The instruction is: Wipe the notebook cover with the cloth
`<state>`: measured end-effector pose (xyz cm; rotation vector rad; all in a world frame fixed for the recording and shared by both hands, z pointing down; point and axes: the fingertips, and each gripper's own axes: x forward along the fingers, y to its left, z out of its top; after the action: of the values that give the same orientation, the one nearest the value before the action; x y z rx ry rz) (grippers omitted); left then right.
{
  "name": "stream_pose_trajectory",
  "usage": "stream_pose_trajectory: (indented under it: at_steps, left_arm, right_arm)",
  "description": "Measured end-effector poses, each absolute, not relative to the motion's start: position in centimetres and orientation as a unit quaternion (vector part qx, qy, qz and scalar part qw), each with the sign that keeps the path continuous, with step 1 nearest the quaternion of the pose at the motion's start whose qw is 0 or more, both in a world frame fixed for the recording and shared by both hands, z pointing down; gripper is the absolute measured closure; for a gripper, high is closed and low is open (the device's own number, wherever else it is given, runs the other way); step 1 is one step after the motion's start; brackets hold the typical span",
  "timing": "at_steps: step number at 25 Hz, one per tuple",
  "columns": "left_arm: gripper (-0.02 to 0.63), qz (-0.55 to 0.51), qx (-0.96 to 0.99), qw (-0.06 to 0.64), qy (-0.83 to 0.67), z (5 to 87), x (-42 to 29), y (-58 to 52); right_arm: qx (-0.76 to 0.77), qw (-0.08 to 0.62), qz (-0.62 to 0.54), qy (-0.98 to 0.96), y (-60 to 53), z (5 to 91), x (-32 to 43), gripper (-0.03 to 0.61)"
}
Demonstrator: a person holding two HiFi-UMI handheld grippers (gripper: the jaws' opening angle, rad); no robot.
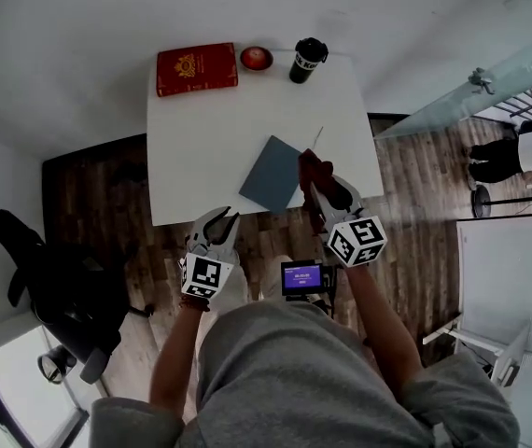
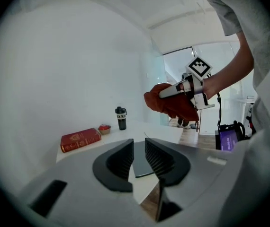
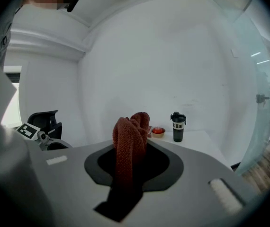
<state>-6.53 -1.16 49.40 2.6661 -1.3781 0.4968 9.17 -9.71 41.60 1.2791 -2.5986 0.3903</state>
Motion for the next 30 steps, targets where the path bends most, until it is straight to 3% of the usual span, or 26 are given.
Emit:
stream_pose_trajectory:
  at_steps: [9,14,24,27,30]
  left_arm:
    - [0.486,0.190,0.899,0.081,-0.387,54.2,-6.1,-4.0]
    - [0.396,0.219,0.900,0.093,-0.366,57.1,-5.9,-5.5]
    - [0.373,0.265,0.908,0.133,-0.298,63.4,-4.2,-6.7]
    - [0.309,0.285,0.904,0.146,-0.284,65.5,-3.7,-7.0]
    - [0.302,0.293,0.899,0.156,-0.285,67.0,-3.9,-7.6]
  right_arm:
    - [0.388,0.200,0.082,-0.896,-15.5,45.5,7.3,0.491]
    - [0.357,0.247,0.076,-0.898,-19.2,49.3,7.2,0.489]
    - [0.328,0.342,0.061,-0.879,-25.2,57.7,6.9,0.489]
    - [0.318,0.380,0.051,-0.867,-25.9,60.7,7.0,0.486]
    - [0.310,0.401,0.043,-0.861,-26.6,62.8,6.7,0.486]
